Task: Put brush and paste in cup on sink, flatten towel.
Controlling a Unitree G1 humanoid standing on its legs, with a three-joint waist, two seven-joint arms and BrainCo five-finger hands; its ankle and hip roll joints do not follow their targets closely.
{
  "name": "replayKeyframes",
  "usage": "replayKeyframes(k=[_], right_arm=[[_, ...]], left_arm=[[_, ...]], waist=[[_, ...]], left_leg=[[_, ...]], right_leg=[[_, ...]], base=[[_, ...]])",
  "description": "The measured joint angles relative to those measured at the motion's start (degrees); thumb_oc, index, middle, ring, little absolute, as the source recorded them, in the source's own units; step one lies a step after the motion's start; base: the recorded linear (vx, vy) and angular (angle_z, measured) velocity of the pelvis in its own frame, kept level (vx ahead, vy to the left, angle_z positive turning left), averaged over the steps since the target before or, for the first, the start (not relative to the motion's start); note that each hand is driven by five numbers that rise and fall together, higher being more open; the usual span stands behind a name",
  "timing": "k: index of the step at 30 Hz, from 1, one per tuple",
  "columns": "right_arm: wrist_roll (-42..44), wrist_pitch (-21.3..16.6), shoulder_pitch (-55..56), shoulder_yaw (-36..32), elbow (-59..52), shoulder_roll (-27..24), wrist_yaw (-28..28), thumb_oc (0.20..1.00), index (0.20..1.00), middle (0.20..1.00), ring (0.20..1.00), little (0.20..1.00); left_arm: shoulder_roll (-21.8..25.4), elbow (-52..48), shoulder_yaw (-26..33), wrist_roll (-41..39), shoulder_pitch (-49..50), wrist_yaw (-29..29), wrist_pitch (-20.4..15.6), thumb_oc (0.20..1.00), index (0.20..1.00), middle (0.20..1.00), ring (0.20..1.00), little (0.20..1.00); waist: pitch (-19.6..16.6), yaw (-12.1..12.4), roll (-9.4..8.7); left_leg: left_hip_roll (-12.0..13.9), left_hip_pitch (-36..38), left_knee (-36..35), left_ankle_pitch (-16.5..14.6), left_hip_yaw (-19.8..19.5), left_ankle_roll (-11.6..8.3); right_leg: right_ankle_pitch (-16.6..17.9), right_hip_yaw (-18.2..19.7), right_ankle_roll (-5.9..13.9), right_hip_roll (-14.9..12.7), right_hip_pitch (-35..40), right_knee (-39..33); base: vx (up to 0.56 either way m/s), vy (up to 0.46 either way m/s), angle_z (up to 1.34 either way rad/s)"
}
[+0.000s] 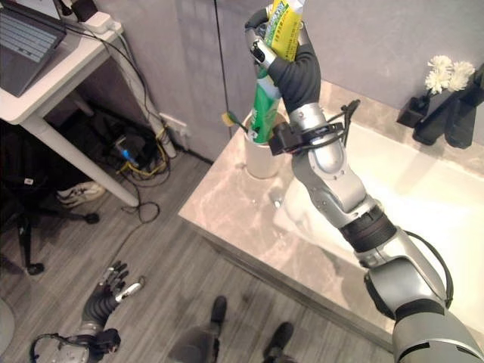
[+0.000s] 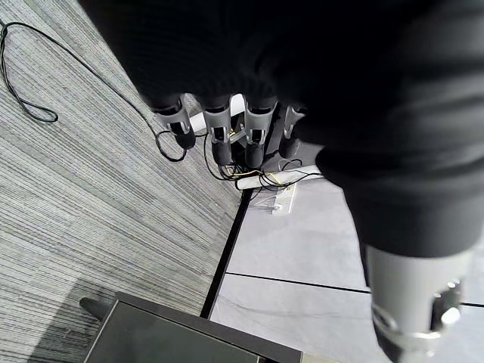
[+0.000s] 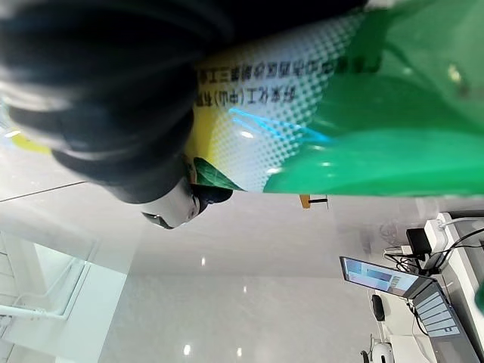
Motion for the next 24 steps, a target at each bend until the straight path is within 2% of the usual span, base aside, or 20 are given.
replayKeyframes(k=[4, 5, 6, 7, 8, 9, 21, 24], right_arm=[[0.0, 0.0, 1.4, -0.2, 0.0, 0.4, 0.7, 0.2, 0.2, 0.2, 0.2, 0.2], [0.0, 0.0, 2.4, -0.6, -0.2, 0.8, 1.0, 0.413, 0.413, 0.413, 0.413, 0.413], [0.0, 0.0, 2.8, -0.6, -0.2, 1.0, 1.0, 0.473, 0.473, 0.473, 0.473, 0.473], [0.0, 0.0, 3.3, -0.6, -0.2, 1.0, 1.1, 0.57, 0.57, 0.57, 0.57, 0.57], [0.0, 0.0, 3.6, -0.6, -0.2, 1.0, 1.2, 0.887, 0.887, 0.887, 0.887, 0.887], [0.0, 0.0, 3.8, -0.6, -0.2, 1.0, 1.4, 1.0, 1.0, 1.0, 1.0, 1.0], [-0.2, 0.0, 4.0, -2.9, -0.4, 1.0, 2.3, 1.0, 1.0, 1.0, 1.0, 1.0], [-4.6, -0.1, 4.2, -6.5, -3.0, 1.0, 0.7, 1.0, 1.0, 1.0, 1.0, 1.0]], left_arm=[[-1.1, 0.4, 0.0, 0.0, -0.2, 0.0, 0.0, 1.0, 1.0, 1.0, 1.0, 1.0], [-1.1, 0.6, 0.0, 0.0, -0.2, 0.0, 0.0, 1.0, 1.0, 1.0, 1.0, 1.0], [-1.1, 0.6, 0.0, 0.0, -0.2, 0.0, 0.0, 1.0, 1.0, 1.0, 1.0, 1.0], [-1.1, 0.7, 0.0, 0.0, -0.4, -0.1, 0.0, 1.0, 1.0, 1.0, 1.0, 1.0], [-1.1, 0.7, 0.0, 0.0, -0.4, -0.1, 0.0, 1.0, 1.0, 1.0, 1.0, 1.0], [-1.1, 0.7, 0.0, 0.0, -0.5, -0.1, 0.0, 1.0, 1.0, 1.0, 1.0, 1.0], [-1.1, 1.2, 0.0, 0.0, -2.3, -0.5, 0.0, 1.0, 1.0, 1.0, 1.0, 1.0], [-0.9, 3.4, 0.0, 0.8, -4.1, -0.5, -0.1, 1.0, 1.0, 1.0, 1.0, 1.0]], waist=[[0.0, 0.0, 0.0], [0.0, 0.0, 0.01], [0.0, 0.0, 0.01], [0.0, 0.0, 0.01], [0.0, 0.0, 0.01], [0.0, 0.0, 0.01], [0.0, -0.1, 0.1], [0.2, -0.1, 0.38]], left_leg=[[0.0, 0.0, 0.0, 0.0, 0.0, 0.0], [0.0, 0.0, 0.0, 0.0, 0.0, 0.0], [0.0, 0.0, 0.0, 0.0, 0.0, 0.0], [0.0, 0.0, 0.0, 0.0, 0.0, 0.0], [0.0, 0.0, 0.0, 0.0, 0.0, 0.0], [0.0, 0.1, 0.0, 0.0, 0.1, 0.0], [0.1, 0.5, 0.0, 0.0, 0.7, 0.0], [0.1, 0.6, 0.0, 0.0, 0.8, 0.0]], right_leg=[[0.0, 0.0, 0.0, 0.0, 0.0, 0.0], [0.0, 0.0, 0.0, 0.0, 0.0, 0.0], [0.0, 0.0, 0.0, 0.0, 0.0, 0.0], [0.0, 0.0, 0.0, 0.0, 0.0, 0.0], [0.0, 0.0, 0.0, 0.0, 0.0, 0.0], [0.0, 0.1, -0.02, 0.0, 0.0, 0.0], [0.2, 0.7, -0.18, 0.0, 0.0, 0.0], [0.2, 0.8, -0.23, 0.0, 0.2, 0.0]], base=[[0.0, 0.0, 0.0], [0.0, 0.0, 0.0], [0.0, 0.0, 0.0], [0.0, 0.0, 0.0], [0.0, 0.0, 0.0], [0.0, 0.0, 0.0], [0.0, 0.0, 0.0], [0.0, 0.0, 0.0]])
